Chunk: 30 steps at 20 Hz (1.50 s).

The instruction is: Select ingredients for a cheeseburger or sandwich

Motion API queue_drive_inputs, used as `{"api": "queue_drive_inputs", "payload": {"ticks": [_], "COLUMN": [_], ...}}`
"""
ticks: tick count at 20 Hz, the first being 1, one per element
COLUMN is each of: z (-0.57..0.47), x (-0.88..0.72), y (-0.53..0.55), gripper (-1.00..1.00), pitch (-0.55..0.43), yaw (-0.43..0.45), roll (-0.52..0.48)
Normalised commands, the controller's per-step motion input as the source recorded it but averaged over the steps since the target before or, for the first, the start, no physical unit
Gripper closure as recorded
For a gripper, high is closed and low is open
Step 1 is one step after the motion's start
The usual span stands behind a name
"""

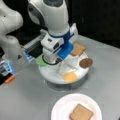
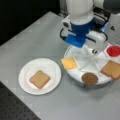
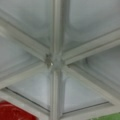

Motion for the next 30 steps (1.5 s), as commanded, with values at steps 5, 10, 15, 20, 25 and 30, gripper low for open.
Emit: {"api": "queue_drive_inputs", "payload": {"ticks": [5,10,15,20,25,30], "z": [-0.14,-0.22,-0.25,-0.25,-0.16,-0.15], "x": [-0.37,-0.25,-0.15,-0.08,-0.06,-0.03], "y": [0.11,0.05,0.08,0.09,0.11,0.08], "gripper": [-1.0,-1.0,-1.0,-1.0,-1.0,-1.0], "pitch": [-0.208,-0.213,-0.239,-0.216,-0.159,-0.136], "yaw": [-0.013,-0.033,-0.019,-0.011,-0.029,-0.04], "roll": [-0.233,-0.182,-0.167,-0.13,-0.103,-0.083]}}
